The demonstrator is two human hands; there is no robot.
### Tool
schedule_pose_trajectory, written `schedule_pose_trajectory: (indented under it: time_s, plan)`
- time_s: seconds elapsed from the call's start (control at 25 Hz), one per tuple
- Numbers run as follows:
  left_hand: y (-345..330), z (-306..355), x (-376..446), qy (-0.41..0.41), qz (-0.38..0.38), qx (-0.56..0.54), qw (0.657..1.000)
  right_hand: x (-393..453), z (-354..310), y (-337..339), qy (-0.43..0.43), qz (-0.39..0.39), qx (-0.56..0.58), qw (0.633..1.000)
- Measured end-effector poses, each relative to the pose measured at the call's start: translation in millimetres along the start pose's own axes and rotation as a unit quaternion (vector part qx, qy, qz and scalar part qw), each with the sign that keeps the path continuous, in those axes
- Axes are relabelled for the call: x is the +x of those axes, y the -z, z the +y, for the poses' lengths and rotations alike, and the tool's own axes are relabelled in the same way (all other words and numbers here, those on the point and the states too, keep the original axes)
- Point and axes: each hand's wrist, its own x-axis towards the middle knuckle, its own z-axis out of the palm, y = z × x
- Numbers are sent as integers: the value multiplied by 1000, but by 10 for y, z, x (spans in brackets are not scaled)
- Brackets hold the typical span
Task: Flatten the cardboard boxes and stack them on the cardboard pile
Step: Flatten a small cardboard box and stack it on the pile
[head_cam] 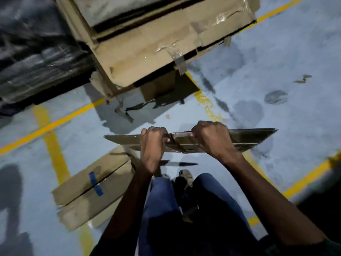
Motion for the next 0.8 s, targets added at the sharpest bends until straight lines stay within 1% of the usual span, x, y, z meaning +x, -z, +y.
schedule_pose_trajectory:
  time_s: [0.08, 0.16, 0.28, 0.36, 0.48, 0.56, 0.68, 0.8]
  plan:
    - [542, 153, -176, 13, 34, -22, 999, -40, -188, 540, 13, 20, -17, 1000]
    - [884, 245, -304, 17, 60, -27, 998, -72, -279, 889, 15, 30, -14, 999]
    - [1310, 379, -420, 13, 118, -41, 992, -53, -413, 1190, 16, 38, -6, 999]
    - [1546, 485, -388, 11, 144, -43, 989, 59, -436, 1399, 14, 34, -13, 999]
    - [1785, 619, -306, 3, 193, -23, 981, 235, -389, 1647, 19, 78, -36, 996]
    - [1935, 707, -164, -8, 228, -9, 974, 387, -305, 1825, 26, 112, -38, 993]
    - [2176, 992, 197, -25, 279, 18, 960, 721, 11, 2154, 73, 156, -15, 985]
    - [2403, 1344, 591, -41, 341, 50, 938, 1107, 420, 2525, 120, 199, -3, 973]
